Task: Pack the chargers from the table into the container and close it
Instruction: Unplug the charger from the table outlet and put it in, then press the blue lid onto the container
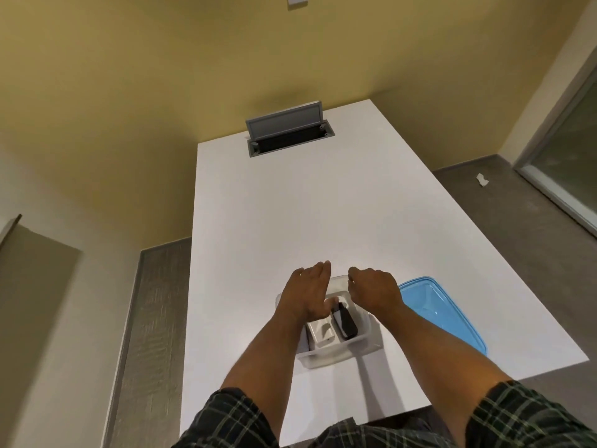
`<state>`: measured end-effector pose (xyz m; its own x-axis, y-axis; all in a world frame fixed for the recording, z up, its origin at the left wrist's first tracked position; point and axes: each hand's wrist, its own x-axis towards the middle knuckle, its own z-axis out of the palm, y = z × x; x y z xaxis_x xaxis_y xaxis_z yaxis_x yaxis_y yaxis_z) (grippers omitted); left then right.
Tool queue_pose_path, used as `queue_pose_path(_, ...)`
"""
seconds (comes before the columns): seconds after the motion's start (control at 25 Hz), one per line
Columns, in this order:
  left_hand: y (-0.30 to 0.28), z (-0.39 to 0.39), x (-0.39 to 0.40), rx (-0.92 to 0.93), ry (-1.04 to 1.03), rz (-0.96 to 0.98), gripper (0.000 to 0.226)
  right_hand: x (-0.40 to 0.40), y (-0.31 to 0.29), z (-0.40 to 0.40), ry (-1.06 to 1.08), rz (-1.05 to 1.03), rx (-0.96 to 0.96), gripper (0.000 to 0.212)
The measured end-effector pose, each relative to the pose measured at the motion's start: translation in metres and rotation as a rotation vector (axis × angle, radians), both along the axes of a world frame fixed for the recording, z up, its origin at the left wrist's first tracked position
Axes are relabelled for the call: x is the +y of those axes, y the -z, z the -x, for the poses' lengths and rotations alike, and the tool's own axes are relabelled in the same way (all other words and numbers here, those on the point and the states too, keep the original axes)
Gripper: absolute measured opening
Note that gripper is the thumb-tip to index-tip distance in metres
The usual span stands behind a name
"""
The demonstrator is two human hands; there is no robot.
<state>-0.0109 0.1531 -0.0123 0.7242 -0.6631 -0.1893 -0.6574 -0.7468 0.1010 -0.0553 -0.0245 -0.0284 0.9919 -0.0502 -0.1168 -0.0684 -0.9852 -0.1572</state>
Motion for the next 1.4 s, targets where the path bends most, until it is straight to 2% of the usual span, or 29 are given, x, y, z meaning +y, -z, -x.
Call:
queue_pose_path(0.2, 0.002, 0.012, -0.061, -0.008, 0.145, 0.02, 0.063, -0.061, -0.002, 0.004, 0.255, -0.032, 0.08, 0.032)
queue_pose_path(0.36, 0.012, 0.023, -0.105, 0.027, 0.232, -0.082, 0.069, -0.106, 0.006, 0.023, 0.431, -0.055, 0.191, 0.029)
queue_pose_path(0.48, 0.022, 0.032, -0.13, 0.101, 0.202, -0.143, 0.069, -0.13, 0.019, 0.042, 0.434, 0.016, 0.307, 0.031)
queue_pose_path(0.6, 0.038, 0.041, -0.144, 0.191, 0.174, -0.242, 0.065, -0.144, 0.032, 0.055, 0.508, -0.051, 0.384, 0.035)
queue_pose_path(0.92, 0.053, 0.06, -0.16, 0.287, 0.199, -0.342, 0.057, -0.153, 0.057, 0.069, 0.544, -0.136, 0.379, 0.04)
queue_pose_path(1.0, 0.053, 0.063, -0.164, 0.382, 0.156, -0.367, 0.063, -0.155, 0.058, 0.069, 0.563, -0.153, 0.365, 0.038)
queue_pose_path(1.08, 0.06, 0.064, -0.166, 0.555, 0.042, -0.279, 0.076, -0.156, 0.059, 0.067, 0.596, -0.182, 0.363, 0.037)
queue_pose_path(1.16, 0.057, 0.065, -0.166, 0.802, -0.125, -0.036, 0.084, -0.159, 0.058, 0.066, 0.64, -0.197, 0.326, 0.033)
queue_pose_path(1.2, 0.057, 0.064, -0.165, 0.885, -0.196, 0.105, 0.08, -0.16, 0.057, 0.066, 0.655, -0.184, 0.294, 0.032)
queue_pose_path(1.32, 0.064, 0.054, -0.163, 0.916, -0.342, 0.39, 0.06, -0.163, 0.051, 0.068, 0.638, -0.12, 0.212, 0.029)
queue_pose_path(1.4, 0.069, 0.044, -0.163, 0.871, -0.441, 0.468, 0.063, -0.163, 0.044, 0.065, 0.62, -0.138, 0.149, 0.029)
